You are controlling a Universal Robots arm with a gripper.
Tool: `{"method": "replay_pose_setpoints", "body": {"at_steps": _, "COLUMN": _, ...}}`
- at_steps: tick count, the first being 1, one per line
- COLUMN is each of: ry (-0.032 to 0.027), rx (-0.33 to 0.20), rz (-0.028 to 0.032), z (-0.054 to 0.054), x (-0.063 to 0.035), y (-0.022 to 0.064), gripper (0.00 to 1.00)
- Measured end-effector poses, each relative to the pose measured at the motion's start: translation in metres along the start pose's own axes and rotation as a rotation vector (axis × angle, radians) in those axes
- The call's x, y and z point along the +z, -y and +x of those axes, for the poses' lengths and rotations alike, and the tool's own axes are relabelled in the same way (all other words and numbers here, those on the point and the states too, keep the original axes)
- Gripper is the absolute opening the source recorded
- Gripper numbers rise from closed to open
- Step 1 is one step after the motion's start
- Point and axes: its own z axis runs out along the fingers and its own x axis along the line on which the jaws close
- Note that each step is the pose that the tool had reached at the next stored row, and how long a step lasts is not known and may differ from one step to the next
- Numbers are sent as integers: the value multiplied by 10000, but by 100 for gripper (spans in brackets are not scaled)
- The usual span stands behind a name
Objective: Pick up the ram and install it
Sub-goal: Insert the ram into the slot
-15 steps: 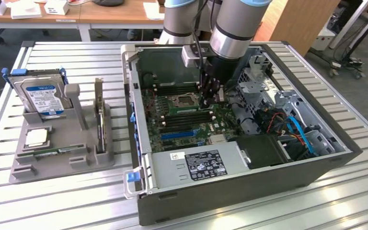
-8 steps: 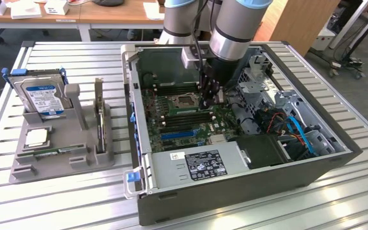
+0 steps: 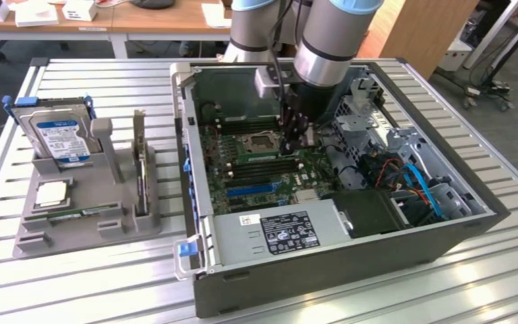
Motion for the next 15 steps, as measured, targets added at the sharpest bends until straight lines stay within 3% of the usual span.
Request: {"method": "replay_pose_setpoints", "body": {"at_steps": 15, "ry": -1, "rx": -4, "rz": 0, "z": 5, "x": 78, "y": -12, "gripper": 11}}
